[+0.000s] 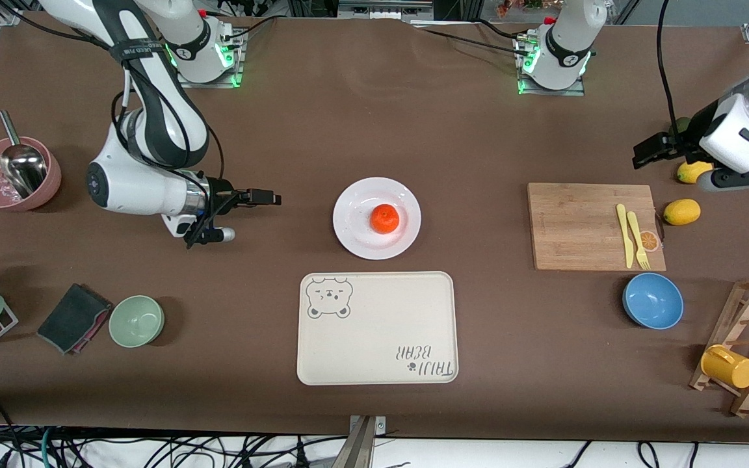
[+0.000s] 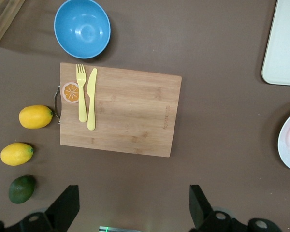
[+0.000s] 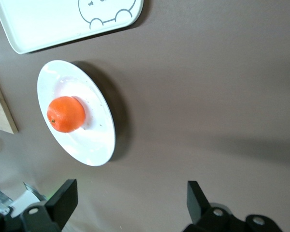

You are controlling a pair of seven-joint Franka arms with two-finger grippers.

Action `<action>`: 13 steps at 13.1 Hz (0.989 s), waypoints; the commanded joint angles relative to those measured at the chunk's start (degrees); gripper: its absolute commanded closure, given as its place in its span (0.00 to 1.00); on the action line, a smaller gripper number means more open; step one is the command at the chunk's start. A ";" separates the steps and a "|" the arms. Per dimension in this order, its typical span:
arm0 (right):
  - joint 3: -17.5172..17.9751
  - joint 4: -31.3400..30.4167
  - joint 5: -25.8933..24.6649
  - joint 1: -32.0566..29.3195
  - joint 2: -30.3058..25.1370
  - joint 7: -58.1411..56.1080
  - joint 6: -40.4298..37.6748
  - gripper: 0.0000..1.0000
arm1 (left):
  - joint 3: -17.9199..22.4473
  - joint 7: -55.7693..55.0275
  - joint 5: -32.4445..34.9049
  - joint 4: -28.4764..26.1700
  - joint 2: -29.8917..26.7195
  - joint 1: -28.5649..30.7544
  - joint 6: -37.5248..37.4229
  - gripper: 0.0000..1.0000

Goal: Place orange and plate with both arms
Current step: 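Raise the left gripper back while the right gripper reaches toward the plate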

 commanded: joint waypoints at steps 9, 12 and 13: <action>7.51 -2.66 29.13 0.97 9.47 -20.78 13.13 0.00 | -0.68 -0.65 1.56 9.10 1.71 0.28 -6.92 0.00; 7.51 0.68 29.41 2.81 12.55 -20.87 13.30 0.00 | -0.42 -0.65 0.87 11.29 1.71 0.28 -7.20 0.00; 7.42 1.83 29.49 3.34 13.43 -20.79 13.22 0.00 | -0.33 -0.39 0.69 12.70 1.71 0.28 -7.20 0.00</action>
